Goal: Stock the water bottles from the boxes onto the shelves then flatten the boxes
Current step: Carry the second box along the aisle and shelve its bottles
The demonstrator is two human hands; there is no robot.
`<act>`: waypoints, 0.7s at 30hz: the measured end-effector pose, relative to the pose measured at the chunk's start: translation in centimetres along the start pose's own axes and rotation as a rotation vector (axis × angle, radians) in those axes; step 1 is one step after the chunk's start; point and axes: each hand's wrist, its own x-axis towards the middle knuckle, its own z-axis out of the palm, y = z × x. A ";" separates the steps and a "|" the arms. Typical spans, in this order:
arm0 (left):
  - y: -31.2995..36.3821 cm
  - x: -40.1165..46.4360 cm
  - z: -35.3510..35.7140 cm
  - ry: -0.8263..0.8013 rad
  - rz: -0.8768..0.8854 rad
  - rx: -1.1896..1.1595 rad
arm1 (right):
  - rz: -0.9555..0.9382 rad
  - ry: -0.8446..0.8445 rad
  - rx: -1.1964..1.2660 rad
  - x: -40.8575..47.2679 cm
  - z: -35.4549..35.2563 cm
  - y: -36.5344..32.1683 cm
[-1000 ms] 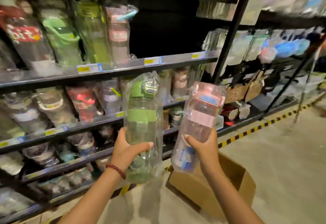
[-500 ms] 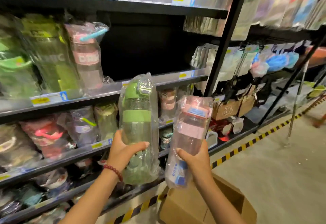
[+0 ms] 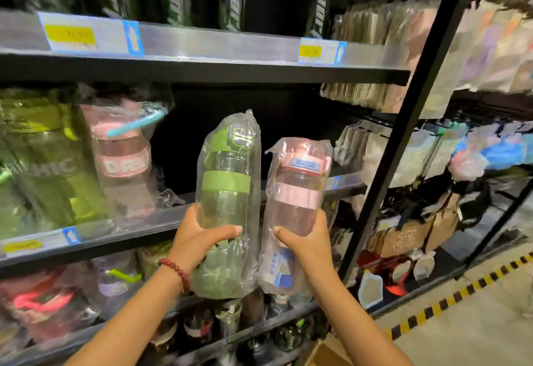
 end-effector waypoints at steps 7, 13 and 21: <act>1.8 3.2 2.5 0.129 0.025 0.021 | -0.052 -0.127 0.048 6.8 -1.0 -1.3; 2.3 5.3 4.6 0.246 -0.005 0.062 | -0.071 -0.218 0.059 11.3 -1.8 -1.6; 2.9 7.1 6.9 0.335 -0.013 -0.038 | -0.017 -0.342 0.115 15.5 -2.2 -1.3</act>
